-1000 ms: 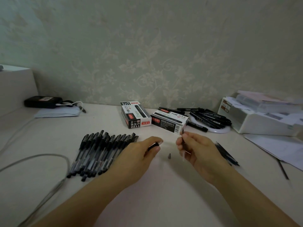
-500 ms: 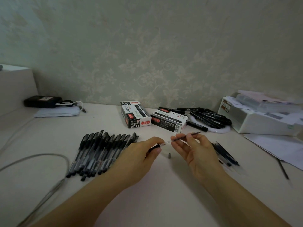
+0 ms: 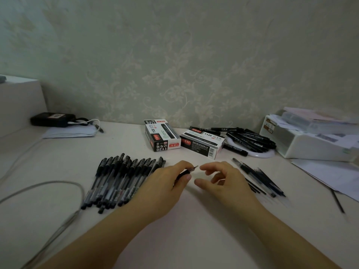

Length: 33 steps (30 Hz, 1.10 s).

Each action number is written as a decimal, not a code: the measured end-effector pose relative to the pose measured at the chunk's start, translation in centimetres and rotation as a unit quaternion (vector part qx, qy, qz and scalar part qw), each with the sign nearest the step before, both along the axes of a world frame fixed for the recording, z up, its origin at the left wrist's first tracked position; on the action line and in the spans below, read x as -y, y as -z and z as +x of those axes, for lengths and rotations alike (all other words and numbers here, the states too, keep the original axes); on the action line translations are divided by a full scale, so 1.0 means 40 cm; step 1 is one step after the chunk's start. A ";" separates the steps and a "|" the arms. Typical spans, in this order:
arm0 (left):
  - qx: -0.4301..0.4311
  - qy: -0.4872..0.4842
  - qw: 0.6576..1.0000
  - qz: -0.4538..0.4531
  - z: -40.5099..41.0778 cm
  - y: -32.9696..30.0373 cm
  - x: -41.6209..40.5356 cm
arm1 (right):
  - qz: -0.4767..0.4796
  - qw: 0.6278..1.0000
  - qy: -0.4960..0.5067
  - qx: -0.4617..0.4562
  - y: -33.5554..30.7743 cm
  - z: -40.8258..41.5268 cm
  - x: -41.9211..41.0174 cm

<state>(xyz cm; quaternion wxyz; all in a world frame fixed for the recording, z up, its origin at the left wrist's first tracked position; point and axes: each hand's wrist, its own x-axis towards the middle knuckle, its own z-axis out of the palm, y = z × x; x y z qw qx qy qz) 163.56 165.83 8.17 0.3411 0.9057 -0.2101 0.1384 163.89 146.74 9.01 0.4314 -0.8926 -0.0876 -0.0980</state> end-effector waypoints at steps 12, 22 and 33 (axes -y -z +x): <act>0.003 0.006 0.999 0.039 0.004 0.004 -0.005 | 0.191 0.981 -0.022 -0.026 0.012 0.026 0.008; 0.023 0.027 0.999 0.033 0.000 -0.007 -0.003 | 0.256 0.963 -0.076 -0.046 0.008 0.024 -0.004; 0.040 0.021 0.997 0.058 0.007 0.000 -0.006 | 0.255 0.958 -0.107 -0.081 0.006 0.017 -0.003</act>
